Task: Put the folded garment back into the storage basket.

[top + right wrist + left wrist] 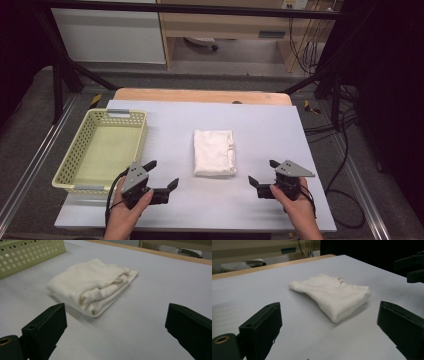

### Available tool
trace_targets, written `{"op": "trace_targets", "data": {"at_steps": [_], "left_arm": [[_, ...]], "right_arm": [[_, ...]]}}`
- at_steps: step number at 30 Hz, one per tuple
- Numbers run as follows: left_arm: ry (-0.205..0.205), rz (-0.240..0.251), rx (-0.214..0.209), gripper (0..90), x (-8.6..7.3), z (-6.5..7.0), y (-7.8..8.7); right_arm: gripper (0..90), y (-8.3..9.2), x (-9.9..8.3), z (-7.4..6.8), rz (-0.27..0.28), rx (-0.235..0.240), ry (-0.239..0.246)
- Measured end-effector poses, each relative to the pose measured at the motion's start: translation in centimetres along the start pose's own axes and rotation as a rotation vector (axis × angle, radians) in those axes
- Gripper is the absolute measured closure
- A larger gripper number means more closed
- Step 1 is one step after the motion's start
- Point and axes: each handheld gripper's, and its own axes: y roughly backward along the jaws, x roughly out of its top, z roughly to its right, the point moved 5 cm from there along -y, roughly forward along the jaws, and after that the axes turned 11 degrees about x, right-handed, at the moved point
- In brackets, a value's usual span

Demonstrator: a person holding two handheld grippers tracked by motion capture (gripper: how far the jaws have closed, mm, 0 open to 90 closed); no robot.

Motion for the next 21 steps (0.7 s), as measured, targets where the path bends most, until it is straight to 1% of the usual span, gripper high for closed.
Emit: {"op": "trace_targets", "data": {"at_steps": [1, 2, 3, 4, 5, 7, 8, 9, 10, 11, 12, 13, 14, 15, 16, 17, 18, 19, 20, 21], "left_arm": [[-0.016, -0.006, -0.005, 5.8, 0.2, 0.3, -0.4], [-0.016, -0.006, -0.005, 5.8, 0.2, 0.3, -0.4], [-0.034, -0.007, -0.007, 5.8, 0.5, 0.5, -0.8], [-0.051, -0.011, -0.005, 5.8, 0.8, 0.7, -1.2], [-0.059, -0.015, -0.007, 5.8, 1.2, 0.9, -1.8], [-0.089, -0.029, -0.011, 6.1, 2.0, 1.3, -3.1], [-0.082, -0.037, -0.027, 6.3, 2.6, 1.7, -4.4], [-0.082, -0.037, -0.027, 6.6, 2.6, 1.7, -4.4], [-0.075, -0.043, -0.035, 7.2, 2.7, 1.9, -5.1], [-0.073, -0.046, -0.037, 8.3, 2.7, 2.0, -5.5], [-0.068, -0.047, -0.040, 8.3, 2.6, 2.2, -5.9], [-0.059, -0.050, -0.047, 8.8, 2.4, 2.3, -6.4], [-0.057, -0.058, -0.055, 8.9, 1.8, 2.5, -6.8], [-0.065, -0.070, -0.058, 9.2, 1.5, 2.6, -6.9], [-0.065, -0.070, -0.058, 9.4, 1.5, 2.6, -6.9], [-0.073, -0.083, -0.064, 9.4, 1.2, 2.6, -7.1], [-0.073, -0.091, -0.060, 9.2, 0.9, 2.5, -7.2], [-0.072, -0.092, -0.051, 9.4, 0.7, 2.4, -7.2], [-0.078, -0.116, -0.049, 9.4, 0.1, 2.3, -7.5], [-0.084, -0.129, -0.055, 9.5, -0.4, 2.3, -7.7]], "right_arm": [[4.3, -0.1, 0.4, -0.1, 0.002, 0.010, -0.007], [4.3, -0.1, 0.4, -0.1, 0.002, 0.010, -0.007], [4.7, -0.4, 1.1, 0.0, -0.027, -0.006, -0.005], [4.7, -0.4, 1.1, 0.0, -0.027, -0.006, -0.005], [5.1, -0.9, 2.1, 0.0, -0.037, -0.021, 0.013], [5.5, -1.3, 2.9, 0.1, -0.029, -0.035, 0.028], [5.7, -1.6, 3.1, 0.1, -0.014, -0.037, 0.025], [5.7, -1.6, 3.1, 0.1, -0.014, -0.037, 0.025], [6.5, -2.1, 2.8, 0.1, 0.024, -0.048, 0.024], [7.7, -2.2, 2.4, 0.2, 0.030, -0.050, 0.025], [7.7, -2.2, 2.4, 0.2, 0.030, -0.050, 0.025], [6.9, -2.7, 1.2, 0.0, -0.007, -0.039, 0.011], [6.6, -2.7, 0.9, -0.1, -0.021, -0.036, 0.021], [6.6, -2.6, 0.6, -0.2, -0.030, -0.041, 0.030], [6.6, -2.5, 0.4, -0.2, -0.035, -0.045, 0.027], [6.6, -2.5, 0.4, -0.2, -0.035, -0.045, 0.027], [6.2, -2.5, 0.1, 0.0, -0.039, -0.035, 0.016], [6.0, -2.4, 0.1, 0.2, -0.041, -0.037, 0.013], [5.7, -2.4, 0.1, 0.4, -0.040, -0.039, 0.008], [5.5, -2.5, 0.1, 0.5, -0.044, -0.040, -0.003]]}}
